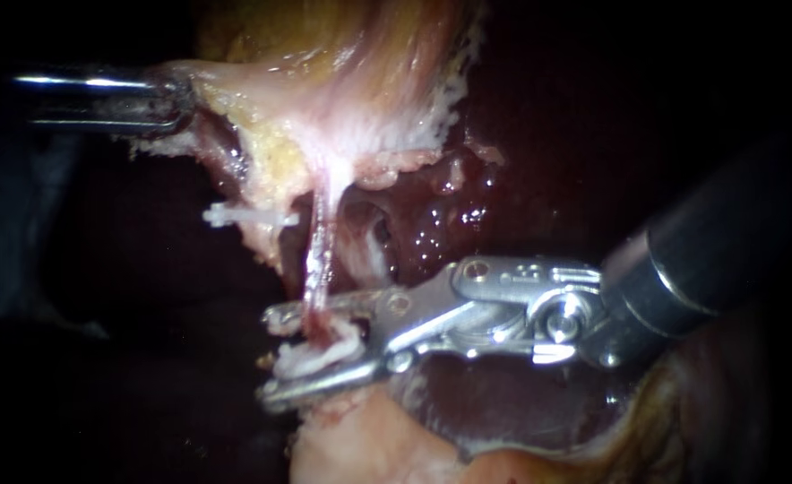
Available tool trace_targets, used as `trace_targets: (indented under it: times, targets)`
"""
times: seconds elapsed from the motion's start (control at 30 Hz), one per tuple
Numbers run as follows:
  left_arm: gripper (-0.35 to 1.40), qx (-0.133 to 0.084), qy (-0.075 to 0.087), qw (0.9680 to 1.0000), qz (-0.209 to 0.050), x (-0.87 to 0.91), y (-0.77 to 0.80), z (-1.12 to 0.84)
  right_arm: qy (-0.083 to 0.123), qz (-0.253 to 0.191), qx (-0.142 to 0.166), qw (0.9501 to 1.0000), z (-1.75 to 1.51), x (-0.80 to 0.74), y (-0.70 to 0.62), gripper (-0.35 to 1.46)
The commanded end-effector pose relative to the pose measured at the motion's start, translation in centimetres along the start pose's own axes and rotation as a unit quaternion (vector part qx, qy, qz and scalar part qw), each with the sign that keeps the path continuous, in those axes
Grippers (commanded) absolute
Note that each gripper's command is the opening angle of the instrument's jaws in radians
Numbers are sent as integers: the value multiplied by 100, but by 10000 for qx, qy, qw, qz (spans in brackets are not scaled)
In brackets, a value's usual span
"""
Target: Clipping second clip right tube
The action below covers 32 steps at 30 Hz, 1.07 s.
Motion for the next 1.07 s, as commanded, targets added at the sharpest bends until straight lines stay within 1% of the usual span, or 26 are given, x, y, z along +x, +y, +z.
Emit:
trace_targets:
  times: [0.03, 0.13, 0.2, 0.37, 0.4, 0.47, 0.5, 0.63, 1.07]
  targets:
    - [-35, -1, 0, 10000, -1, 0, 0, 0, -8, 34, -9, 10000, 0, -1, 1, 38]
    - [-35, -1, 0, 10000, -1, 0, 0, 0, -5, 34, -22, 10000, -3, -2, 6, 31]
    - [-35, -1, 0, 10000, -1, 0, 0, 0, -1, 62, -33, 10000, -6, -3, 8, 22]
    - [-35, -2, 0, 10000, -1, 0, 0, 0, 6, 149, -55, 9999, -11, -5, 11, -5]
    - [-35, -2, 0, 10000, 0, 0, 0, 0, 7, 207, -53, 9998, -12, -5, 11, -11]
    - [-35, -2, 0, 10000, 0, 0, 0, 0, 9, 354, -47, 9994, -13, -6, 10, -30]
    - [-35, -1, 0, 10000, 0, 0, 0, 0, 15, 441, -59, 9990, -13, -6, 10, -35]
    - [-35, -1, 1, 10000, 1, -1, -1, 0, 14, 468, -8, 9989, -15, -7, 12, -35]
    - [-35, 0, 1, 10000, 2, -1, -1, 1, 5, 449, -5, 9990, -14, -12, 13, -35]
